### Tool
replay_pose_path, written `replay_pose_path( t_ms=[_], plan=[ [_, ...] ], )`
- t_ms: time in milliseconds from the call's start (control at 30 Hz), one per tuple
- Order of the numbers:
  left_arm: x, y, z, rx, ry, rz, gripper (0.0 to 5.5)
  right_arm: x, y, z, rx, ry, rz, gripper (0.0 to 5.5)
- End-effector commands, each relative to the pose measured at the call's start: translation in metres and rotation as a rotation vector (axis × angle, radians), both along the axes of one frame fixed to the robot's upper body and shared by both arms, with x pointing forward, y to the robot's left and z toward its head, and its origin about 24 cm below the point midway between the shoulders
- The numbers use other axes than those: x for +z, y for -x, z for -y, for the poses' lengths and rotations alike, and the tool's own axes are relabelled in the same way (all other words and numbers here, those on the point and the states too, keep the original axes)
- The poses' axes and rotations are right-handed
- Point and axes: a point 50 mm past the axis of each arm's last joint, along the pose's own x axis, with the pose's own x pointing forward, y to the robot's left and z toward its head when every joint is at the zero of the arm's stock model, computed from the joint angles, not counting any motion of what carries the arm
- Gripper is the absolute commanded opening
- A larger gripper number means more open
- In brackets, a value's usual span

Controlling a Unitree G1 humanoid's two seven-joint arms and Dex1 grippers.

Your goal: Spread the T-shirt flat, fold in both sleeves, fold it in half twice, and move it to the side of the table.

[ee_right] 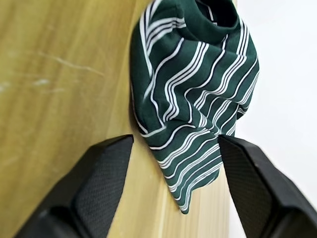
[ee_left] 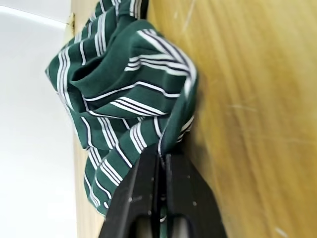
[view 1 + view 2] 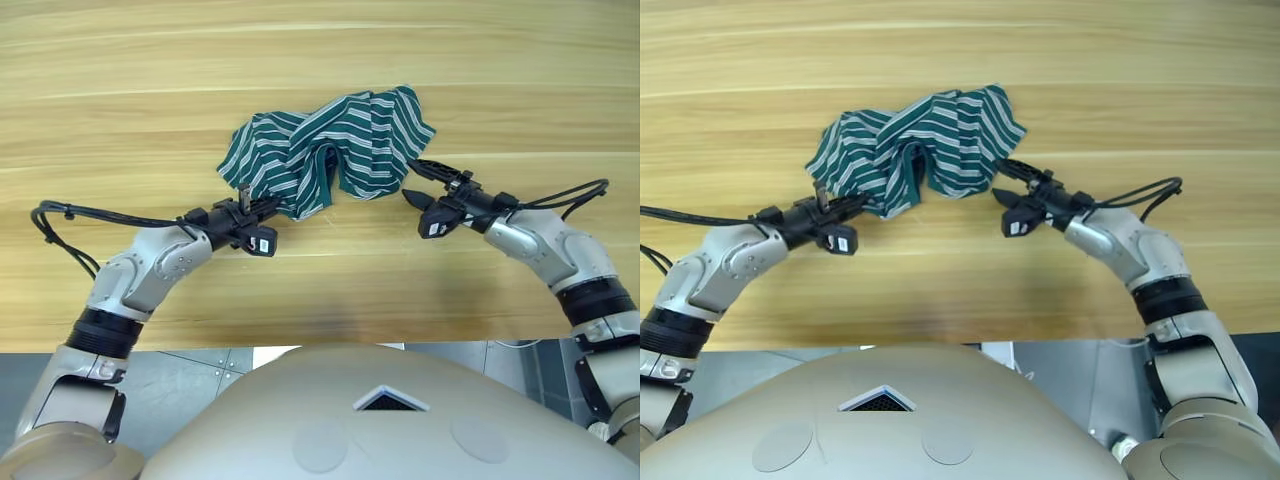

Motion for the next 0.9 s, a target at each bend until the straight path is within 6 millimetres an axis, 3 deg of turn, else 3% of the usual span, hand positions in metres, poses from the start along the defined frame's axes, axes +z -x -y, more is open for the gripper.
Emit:
replay_pose_path(
  t_ms=[33, 267, 500, 633, 900],
  plan=[
    [-0.01, 0.003, 0.001, 0.0, -0.024, -0.037, 0.01, -0.027, 0.009, 0.009, -0.028, 0.082, -0.112, 3.16],
    [-0.01, 0.003, 0.001, 0.002, -0.018, -0.035, 0.01, -0.04, 0.002, 0.004, -0.051, 0.05, -0.134, 3.16],
    [-0.01, 0.003, 0.0, 0.009, -0.015, -0.03, 0.01, -0.051, 0.012, -0.015, 0.017, 0.015, -0.165, 3.16],
    [-0.01, 0.003, 0.0, 0.012, -0.015, -0.03, 0.01, -0.051, 0.015, -0.017, 0.028, 0.007, -0.169, 3.16],
    [-0.011, 0.003, -0.002, 0.02, -0.017, -0.028, 0.0, -0.051, 0.016, -0.011, 0.011, 0.001, -0.163, 1.65]
  ],
)
